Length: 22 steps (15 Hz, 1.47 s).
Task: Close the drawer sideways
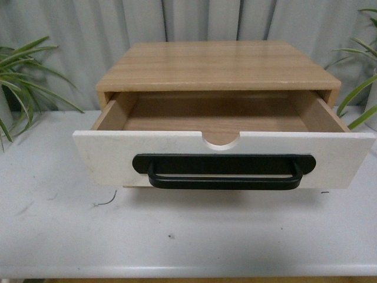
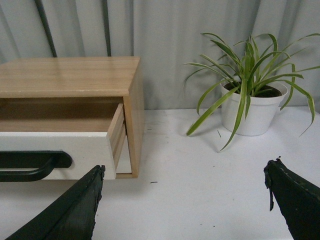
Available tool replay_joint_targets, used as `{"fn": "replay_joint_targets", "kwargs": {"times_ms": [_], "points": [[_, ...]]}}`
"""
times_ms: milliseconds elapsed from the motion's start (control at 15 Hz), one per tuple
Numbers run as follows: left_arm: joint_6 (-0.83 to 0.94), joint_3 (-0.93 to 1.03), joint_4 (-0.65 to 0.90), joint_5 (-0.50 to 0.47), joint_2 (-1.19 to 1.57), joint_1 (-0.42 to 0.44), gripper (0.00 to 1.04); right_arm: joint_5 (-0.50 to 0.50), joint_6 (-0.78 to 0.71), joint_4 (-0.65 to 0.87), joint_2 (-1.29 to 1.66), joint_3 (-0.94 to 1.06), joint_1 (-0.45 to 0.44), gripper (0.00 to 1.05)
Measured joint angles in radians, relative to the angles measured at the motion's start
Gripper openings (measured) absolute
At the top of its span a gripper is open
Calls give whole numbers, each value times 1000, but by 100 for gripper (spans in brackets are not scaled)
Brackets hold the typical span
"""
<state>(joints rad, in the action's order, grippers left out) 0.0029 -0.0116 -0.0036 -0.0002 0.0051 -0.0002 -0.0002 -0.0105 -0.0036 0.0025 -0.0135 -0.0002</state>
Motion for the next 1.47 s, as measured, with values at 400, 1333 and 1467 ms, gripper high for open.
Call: {"fn": "replay_joint_targets", "kwargs": {"times_ms": [400, 1333, 1467], "points": [[0, 0, 0, 0, 0, 0, 98, 0, 0, 0, 0, 0, 0, 98], [0, 0, 0, 0, 0, 0, 98, 0, 0, 0, 0, 0, 0, 98], [-12, -4, -26, -22, 6, -7, 98, 49, 47, -82, 31, -23, 17, 98]]}}
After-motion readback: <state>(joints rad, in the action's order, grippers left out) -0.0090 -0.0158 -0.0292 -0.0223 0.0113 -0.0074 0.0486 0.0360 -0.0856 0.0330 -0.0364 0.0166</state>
